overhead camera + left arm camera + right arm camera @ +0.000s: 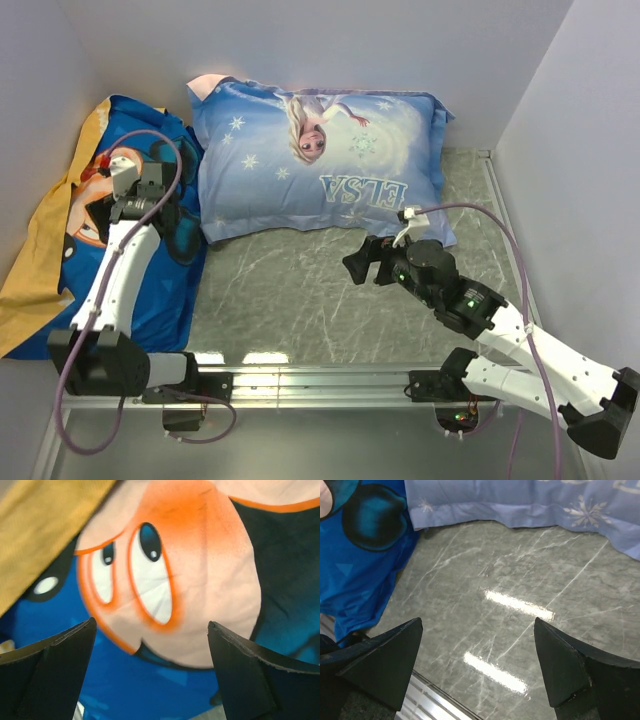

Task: Remove the pillowcase from the pillow

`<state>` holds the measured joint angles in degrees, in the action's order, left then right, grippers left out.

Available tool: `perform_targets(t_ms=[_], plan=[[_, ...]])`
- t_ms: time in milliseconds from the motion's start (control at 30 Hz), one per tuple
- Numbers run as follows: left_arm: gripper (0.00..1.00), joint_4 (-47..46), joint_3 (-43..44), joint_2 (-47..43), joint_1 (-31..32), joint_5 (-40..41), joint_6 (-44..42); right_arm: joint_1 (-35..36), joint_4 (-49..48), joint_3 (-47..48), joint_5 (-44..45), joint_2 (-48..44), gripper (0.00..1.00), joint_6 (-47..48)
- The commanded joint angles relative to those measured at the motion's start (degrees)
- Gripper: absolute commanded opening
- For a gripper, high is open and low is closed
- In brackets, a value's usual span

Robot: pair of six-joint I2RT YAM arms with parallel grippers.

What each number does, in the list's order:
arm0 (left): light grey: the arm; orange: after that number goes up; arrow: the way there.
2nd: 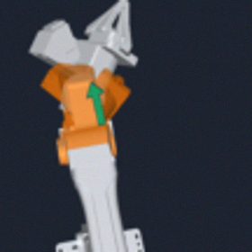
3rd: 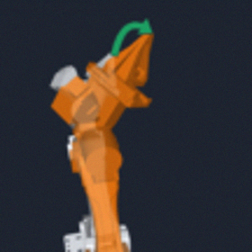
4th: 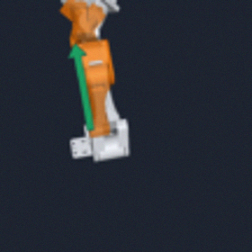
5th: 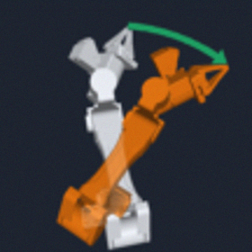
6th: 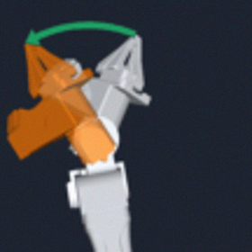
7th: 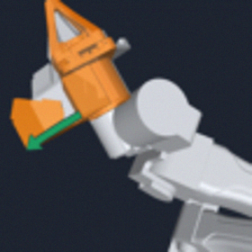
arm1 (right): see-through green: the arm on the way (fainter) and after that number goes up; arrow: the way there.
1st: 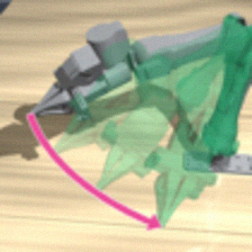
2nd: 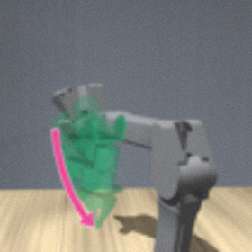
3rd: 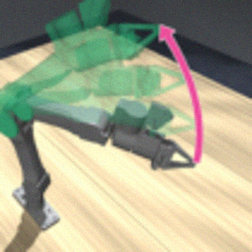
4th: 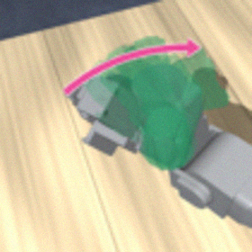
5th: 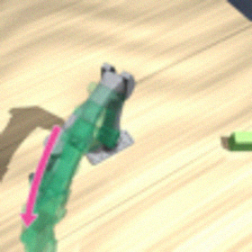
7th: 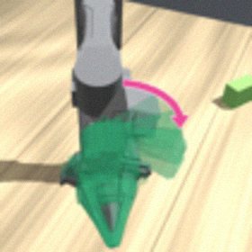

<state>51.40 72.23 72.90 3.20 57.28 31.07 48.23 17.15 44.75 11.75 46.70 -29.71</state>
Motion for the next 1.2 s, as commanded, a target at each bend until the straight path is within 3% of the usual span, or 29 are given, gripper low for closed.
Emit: perform_targets(t_ms=[0,200,300,333,400,733,1167], plan=[[0.99,-4.6,0.0,4.8,-3.0,-6.5,-1.8,0.1,-3.2,-1.2,-1.4,-0.7,0.99,-0.7],[0.98,-8.0,-2.7,13.9,-10.3,-8.2,1.1,0.1,-3.7,-3.3,-1.1,-2.7,0.99,-1.0],[0.65,-11.4,-5.8,12.6,-13.2,-13.5,1.5,0.1,-4.5,-4.3,-1.3,-2.8,0.99,-1.2],[0.32,-11.9,-6.3,11.4,-13.5,-14.1,1.3,0.1,-4.6,-4.4,-1.6,-2.8,0.99,-1.4],[0.01,-12.5,-7.2,8.9,-13.6,-14.3,1.2,0.1,-4.9,-4.6,-1.7,-2.4,0.99,-1.5],[0.00,-6.9,1.7,-7.2,-13.1,-21.7,-1.7,0.8,-6.7,-0.5,-5.4,3.1,0.98,-1.0],[0.00,3.7,31.5,-8.6,-8.0,-28.1,-1.9,7.8,-7.3,12.3,-2.9,13.8,0.98,3.3]])
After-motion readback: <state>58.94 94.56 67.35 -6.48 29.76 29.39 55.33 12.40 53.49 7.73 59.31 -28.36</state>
